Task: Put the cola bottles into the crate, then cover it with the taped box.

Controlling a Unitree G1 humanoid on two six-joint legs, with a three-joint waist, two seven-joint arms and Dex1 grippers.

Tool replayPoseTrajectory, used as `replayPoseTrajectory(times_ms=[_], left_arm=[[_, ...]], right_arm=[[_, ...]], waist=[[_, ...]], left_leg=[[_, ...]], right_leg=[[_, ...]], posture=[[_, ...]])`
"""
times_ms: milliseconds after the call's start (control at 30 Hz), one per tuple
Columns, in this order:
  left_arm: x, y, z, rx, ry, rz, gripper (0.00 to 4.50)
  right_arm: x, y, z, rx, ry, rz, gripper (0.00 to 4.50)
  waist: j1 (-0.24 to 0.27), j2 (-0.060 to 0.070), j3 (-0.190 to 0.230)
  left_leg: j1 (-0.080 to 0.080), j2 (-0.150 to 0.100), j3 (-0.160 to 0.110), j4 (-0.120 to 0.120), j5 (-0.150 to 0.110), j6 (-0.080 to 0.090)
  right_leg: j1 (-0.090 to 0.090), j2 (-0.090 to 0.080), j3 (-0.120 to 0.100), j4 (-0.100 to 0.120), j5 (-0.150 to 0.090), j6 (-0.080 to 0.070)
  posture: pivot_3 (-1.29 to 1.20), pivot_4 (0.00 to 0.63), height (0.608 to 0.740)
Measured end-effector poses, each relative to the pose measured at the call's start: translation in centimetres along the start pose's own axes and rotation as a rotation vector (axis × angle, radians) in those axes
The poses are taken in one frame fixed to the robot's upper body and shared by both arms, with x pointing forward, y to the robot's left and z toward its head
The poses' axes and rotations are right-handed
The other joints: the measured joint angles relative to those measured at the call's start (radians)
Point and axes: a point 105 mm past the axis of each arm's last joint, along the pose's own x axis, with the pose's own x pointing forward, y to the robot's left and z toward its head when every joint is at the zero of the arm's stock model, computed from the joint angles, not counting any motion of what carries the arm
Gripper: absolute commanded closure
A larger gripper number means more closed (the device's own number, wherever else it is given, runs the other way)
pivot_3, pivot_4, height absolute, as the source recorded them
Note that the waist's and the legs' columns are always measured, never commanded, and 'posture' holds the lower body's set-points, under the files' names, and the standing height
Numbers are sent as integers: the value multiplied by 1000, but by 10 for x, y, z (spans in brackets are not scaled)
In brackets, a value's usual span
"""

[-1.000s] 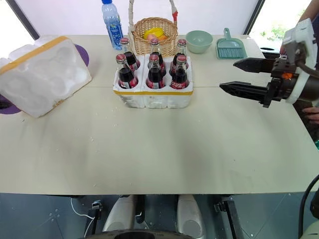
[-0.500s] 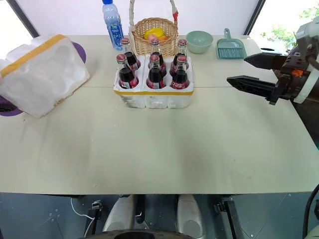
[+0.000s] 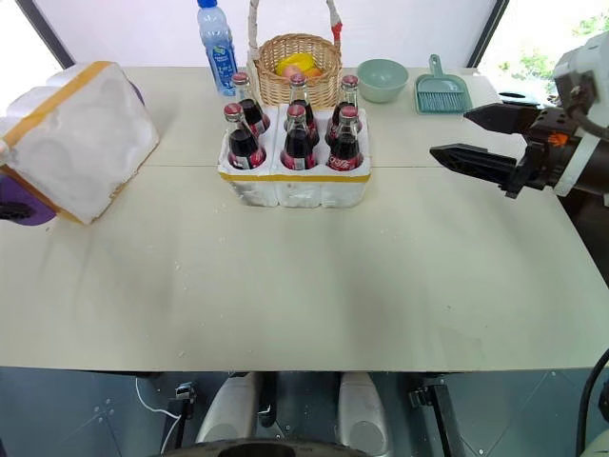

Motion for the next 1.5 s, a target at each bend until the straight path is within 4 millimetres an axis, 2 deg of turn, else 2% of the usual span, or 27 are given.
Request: replayPoseTrajectory(times_ms=[200, 300, 400, 433, 667, 867, 1033, 1167, 1200, 1300, 1400, 1500], left_arm=[[4, 0, -2, -18, -8, 23, 1084], [6, 2, 1, -29, -25, 49, 2023], [7, 1, 3, -46, -47, 48, 3594], [7, 1, 4, -52, -59, 48, 3937], [8, 2, 7, -53, -71, 58, 3937], [8, 8, 20, -10, -135, 124, 3937], [-7, 24, 55, 79, -279, 261, 3937], [-31, 25, 116, 292, -485, 361, 3937], [-32, 24, 120, 308, -499, 365, 3937], [-38, 4, 161, 511, -629, 380, 3937], [-49, -32, 211, 743, -804, 406, 3937], [-56, -55, 234, 923, -874, 490, 3937]], right_arm=[[1, 1, 1, -6, -1, 7, 0], [1, 1, 1, -6, -1, 6, 0], [1, 1, 1, -6, -1, 6, 0], [1, 1, 1, -6, -1, 6, 0], [0, 2, -3, -12, 11, 12, 0], [-1, 4, -5, -5, 25, 24, 0], [-3, 3, -9, -4, 35, 13, 0], [-7, 2, -12, 2, 38, -9, 0], [-7, 2, -12, 1, 38, -9, 0], [-11, 2, -12, -7, 28, -34, 0], [-8, 7, -15, 1, 12, -34, 0], [-6, 9, -18, 22, -5, -34, 0]], waist=[[-1, 0, 0], [1, 0, 0], [1, 0, 0], [1, 0, 0], [1, 0, 0], [1, -1, 0], [3, -1, 0], [6, -2, -1], [5, -2, -1], [2, -2, -1], [5, -2, -1], [-3, -2, -1]], left_leg=[[0, 0, 0, 0, 0, 0], [0, 0, 0, 0, 0, 0], [0, 0, 0, 1, 0, 0], [0, 0, 0, 1, 0, 0], [1, 0, 0, 1, 0, 0], [0, 0, 0, 1, 0, 0], [0, 0, 0, 1, 0, 0], [0, -1, 0, 2, 0, 0], [0, -1, 0, 2, 0, 0], [0, -1, -1, 2, 0, 0], [0, -1, -1, 3, 0, 0], [1, -2, 0, 2, 0, 0]], right_leg=[[0, 0, 0, 1, 0, 0], [0, 0, 0, 1, 0, 0], [0, 0, 0, 1, 0, 0], [0, 0, 0, 1, 0, 0], [1, 0, 0, 1, 0, 0], [1, 0, 0, 1, 0, 0], [1, 0, 0, 1, 1, 1], [1, 0, 1, 1, 1, 2], [1, 0, 1, 1, 1, 2], [1, 0, 1, 1, 1, 2], [2, 0, 2, 1, 2, 3], [2, 0, 4, 1, 2, 3]], posture=[[0, 150, 740], [0, 150, 740], [0, 150, 740], [0, 150, 740], [0, 150, 740], [0, 150, 740], [0, 150, 740], [0, 150, 740], [0, 150, 740], [0, 150, 740], [0, 150, 740], [0, 150, 740]])
